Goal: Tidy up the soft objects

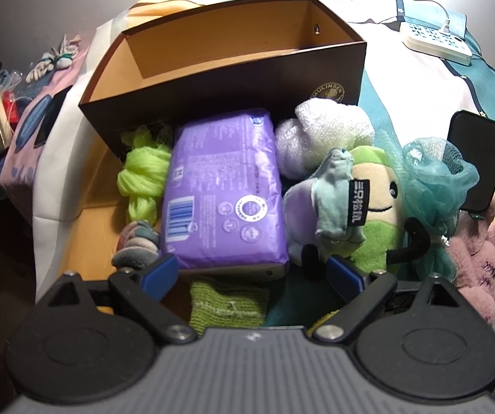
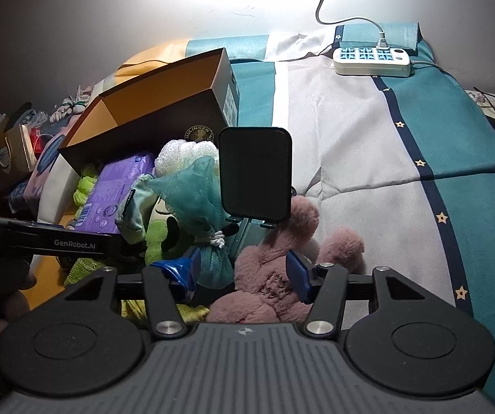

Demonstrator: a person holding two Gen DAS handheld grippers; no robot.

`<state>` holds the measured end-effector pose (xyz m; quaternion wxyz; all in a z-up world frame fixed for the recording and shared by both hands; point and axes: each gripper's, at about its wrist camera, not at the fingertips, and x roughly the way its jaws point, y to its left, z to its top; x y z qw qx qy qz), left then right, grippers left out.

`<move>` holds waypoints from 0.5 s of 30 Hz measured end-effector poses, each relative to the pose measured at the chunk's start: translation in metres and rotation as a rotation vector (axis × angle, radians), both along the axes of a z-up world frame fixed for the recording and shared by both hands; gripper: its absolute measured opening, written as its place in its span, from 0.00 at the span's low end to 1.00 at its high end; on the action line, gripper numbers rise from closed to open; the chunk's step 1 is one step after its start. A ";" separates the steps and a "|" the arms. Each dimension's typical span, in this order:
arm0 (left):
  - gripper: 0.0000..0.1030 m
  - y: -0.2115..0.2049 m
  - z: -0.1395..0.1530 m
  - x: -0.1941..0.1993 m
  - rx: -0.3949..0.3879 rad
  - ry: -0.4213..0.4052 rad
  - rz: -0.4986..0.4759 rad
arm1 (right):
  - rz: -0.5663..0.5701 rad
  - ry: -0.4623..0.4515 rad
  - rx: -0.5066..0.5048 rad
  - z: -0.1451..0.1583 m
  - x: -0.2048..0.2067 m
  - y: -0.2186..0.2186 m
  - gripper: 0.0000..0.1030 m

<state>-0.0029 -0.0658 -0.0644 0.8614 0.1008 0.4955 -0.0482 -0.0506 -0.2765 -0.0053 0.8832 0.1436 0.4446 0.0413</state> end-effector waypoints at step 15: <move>0.90 0.015 -0.002 -0.006 -0.057 -0.007 -0.014 | -0.026 -0.015 0.007 0.003 0.001 0.009 0.37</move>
